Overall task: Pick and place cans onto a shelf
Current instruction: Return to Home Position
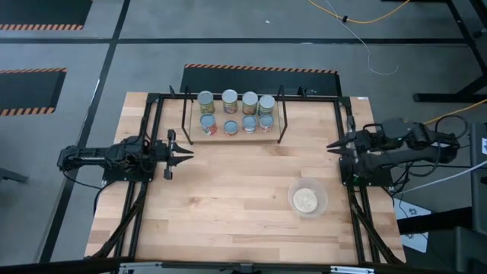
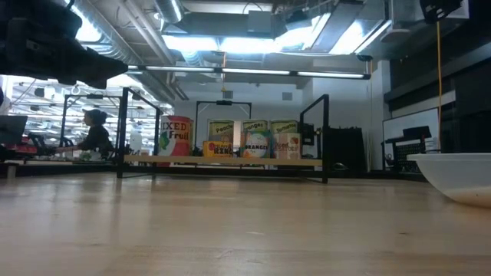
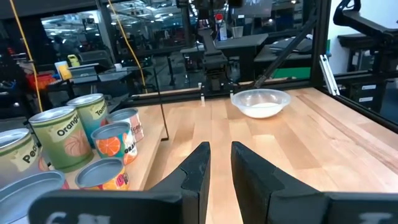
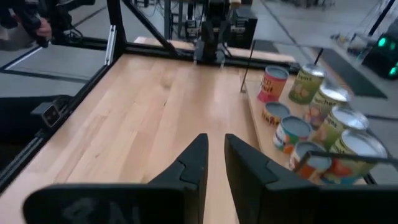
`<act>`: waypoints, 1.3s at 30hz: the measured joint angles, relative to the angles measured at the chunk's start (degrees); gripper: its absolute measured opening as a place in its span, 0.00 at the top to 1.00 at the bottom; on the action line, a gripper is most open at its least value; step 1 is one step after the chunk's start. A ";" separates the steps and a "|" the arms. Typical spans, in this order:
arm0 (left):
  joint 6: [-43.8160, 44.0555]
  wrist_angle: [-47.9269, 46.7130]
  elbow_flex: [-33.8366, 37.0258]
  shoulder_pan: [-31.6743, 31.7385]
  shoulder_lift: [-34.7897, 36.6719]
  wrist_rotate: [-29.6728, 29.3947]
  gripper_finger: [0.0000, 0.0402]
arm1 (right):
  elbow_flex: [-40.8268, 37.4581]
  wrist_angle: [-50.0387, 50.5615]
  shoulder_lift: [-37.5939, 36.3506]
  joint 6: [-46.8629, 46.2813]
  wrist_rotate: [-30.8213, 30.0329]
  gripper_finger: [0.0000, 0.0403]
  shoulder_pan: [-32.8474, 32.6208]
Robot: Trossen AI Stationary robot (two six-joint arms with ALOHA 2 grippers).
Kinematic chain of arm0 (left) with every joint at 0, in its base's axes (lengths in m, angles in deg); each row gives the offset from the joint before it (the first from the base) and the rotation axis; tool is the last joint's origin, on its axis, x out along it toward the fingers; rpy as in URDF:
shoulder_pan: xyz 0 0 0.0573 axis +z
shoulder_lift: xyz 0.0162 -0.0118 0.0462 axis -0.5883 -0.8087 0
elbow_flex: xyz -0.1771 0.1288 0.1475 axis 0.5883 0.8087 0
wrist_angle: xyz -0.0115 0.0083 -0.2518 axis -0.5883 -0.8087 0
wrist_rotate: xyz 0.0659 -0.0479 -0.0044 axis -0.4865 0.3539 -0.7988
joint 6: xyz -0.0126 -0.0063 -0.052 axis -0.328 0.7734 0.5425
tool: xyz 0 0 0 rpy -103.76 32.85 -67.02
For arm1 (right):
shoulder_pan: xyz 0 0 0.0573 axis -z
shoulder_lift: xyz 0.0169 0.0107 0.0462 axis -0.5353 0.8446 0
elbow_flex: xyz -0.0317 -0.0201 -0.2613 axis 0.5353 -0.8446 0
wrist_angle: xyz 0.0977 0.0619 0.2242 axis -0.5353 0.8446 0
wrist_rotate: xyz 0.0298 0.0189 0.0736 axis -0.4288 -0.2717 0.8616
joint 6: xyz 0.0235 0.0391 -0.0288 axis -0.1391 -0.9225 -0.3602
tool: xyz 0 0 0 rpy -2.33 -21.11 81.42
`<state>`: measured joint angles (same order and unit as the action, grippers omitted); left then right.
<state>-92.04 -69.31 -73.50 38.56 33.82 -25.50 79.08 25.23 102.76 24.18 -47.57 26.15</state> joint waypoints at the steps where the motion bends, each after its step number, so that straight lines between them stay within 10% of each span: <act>1: 0.00 -0.02 0.00 0.00 0.00 -0.01 0.85 | -1.91 -2.37 -0.32 0.94 0.01 0.85 0.00; 19: -0.26 -0.08 0.00 -0.02 0.00 -0.03 0.85 | -33.18 -41.52 -5.52 -2.06 -0.04 0.85 0.00; 39: -0.28 0.15 0.02 -0.04 -0.02 -0.03 0.85 | -35.15 -31.65 -20.84 -1.99 -0.57 0.85 -0.02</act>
<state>-92.33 -69.17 -73.47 38.51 33.80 -25.53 43.93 -6.42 81.92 22.19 -48.14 26.13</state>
